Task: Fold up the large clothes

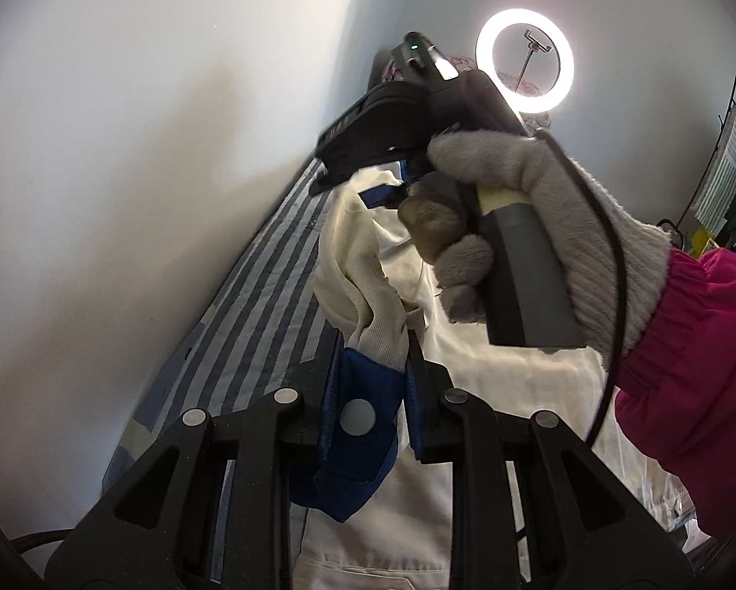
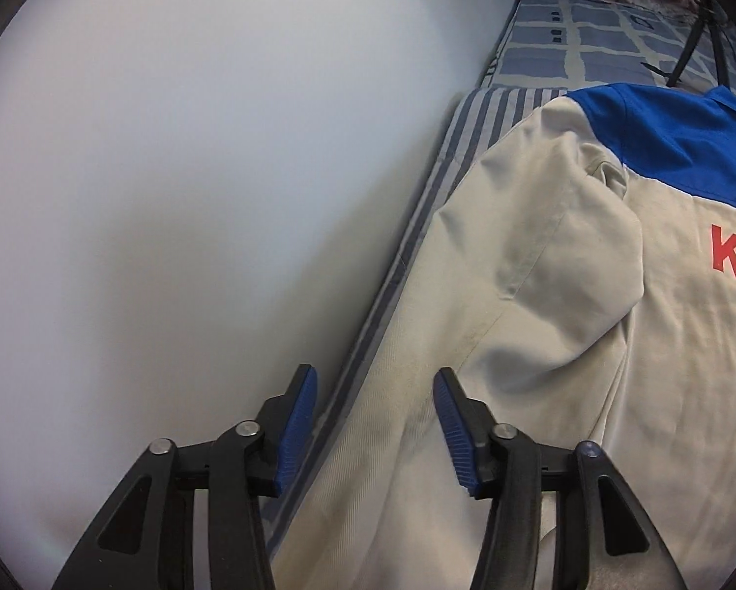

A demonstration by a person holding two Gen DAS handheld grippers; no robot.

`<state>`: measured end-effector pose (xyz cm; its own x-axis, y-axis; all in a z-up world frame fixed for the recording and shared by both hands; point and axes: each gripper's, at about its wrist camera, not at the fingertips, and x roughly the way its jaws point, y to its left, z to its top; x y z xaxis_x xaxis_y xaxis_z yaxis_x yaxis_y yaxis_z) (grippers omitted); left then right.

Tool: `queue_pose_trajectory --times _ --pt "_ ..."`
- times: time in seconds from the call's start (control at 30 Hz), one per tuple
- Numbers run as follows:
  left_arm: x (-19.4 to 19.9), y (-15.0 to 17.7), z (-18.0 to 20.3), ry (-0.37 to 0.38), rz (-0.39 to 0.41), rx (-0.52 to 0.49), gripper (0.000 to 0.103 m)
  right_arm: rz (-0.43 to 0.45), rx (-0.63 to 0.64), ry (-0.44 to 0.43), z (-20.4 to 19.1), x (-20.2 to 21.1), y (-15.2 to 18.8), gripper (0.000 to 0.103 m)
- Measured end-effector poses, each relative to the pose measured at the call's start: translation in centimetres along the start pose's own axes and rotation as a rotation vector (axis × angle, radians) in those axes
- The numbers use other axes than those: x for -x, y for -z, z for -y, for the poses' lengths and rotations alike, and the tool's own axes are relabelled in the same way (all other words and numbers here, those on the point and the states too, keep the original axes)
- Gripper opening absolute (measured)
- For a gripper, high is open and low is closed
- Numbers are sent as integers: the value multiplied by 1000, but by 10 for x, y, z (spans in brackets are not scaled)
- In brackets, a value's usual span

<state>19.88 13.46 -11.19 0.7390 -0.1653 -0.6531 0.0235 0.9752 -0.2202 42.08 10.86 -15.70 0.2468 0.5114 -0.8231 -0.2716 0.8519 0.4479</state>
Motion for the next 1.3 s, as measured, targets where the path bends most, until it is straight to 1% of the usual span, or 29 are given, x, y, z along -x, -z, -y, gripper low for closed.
queue_pose_trajectory --times 0.07,0.1,0.13,0.2,0.27,0.33,0.4,0.47,0.53,0.63,0.7,0.77,0.8,0.83,0.9,0.93,1.0,1.03,1.07,1.13,1.2,1.23,1.3 --pt "-1 -5 -2 -11 7 -1 22 -10 23 0 -3 -4 1 4" --pt "1 -10 -6 -26 19 -1 22 -1 29 2 -4 -3 1 1" --pt "6 -16 -10 -35 37 8 22 12 25 -13 -3 2 0 1" --pt "17 -25 -14 -48 76 13 22 50 -1 -70 1 19 -3 0" --pt "34 -32 -12 -59 117 -17 22 105 -21 -134 8 45 -5 0" --pt "45 -32 -3 -39 132 -64 22 147 -29 -188 15 70 -2 0" --pt "49 -25 7 -8 119 -94 22 182 -30 -216 28 92 8 0" --pt "48 -15 18 47 85 -116 22 195 -52 -217 44 105 25 0" --pt "46 1 37 90 43 -171 23 196 -89 -206 63 111 46 0" --pt "42 20 63 126 -3 -246 23 196 -150 -194 96 114 74 0" --pt "40 37 82 148 -36 -282 24 195 -177 -194 117 116 84 0" --pt "38 49 96 184 -73 -299 27 195 -199 -184 133 120 96 0" --pt "38 53 102 214 -91 -303 29 198 -212 -178 137 122 101 0" --pt "33 50 108 230 -105 -310 37 201 -222 -173 144 126 106 0" --pt "35 56 120 276 -121 -326 42 206 -242 -151 159 130 114 0" --pt "39 59 122 298 -122 -322 49 208 -249 -128 167 132 118 0" --pt "46 62 115 329 -126 -279 55 206 -252 -83 182 137 130 0" --pt "48 64 108 338 -134 -238 55 188 -255 -68 189 136 135 2" --pt "45 64 101 335 -148 -201 55 147 -255 -37 195 130 141 5" --pt "33 65 78 313 -192 -96 55 96 -236 29 202 124 156 9" --pt "16 69 53 311 -256 36 55 53 -207 70 205 118 173 27" --pt "11 73 42 304 -277 78 55 42 -199 74 207 117 180 30" --pt "-3 80 28 291 -314 153 55 22 -182 69 207 116 195 31"
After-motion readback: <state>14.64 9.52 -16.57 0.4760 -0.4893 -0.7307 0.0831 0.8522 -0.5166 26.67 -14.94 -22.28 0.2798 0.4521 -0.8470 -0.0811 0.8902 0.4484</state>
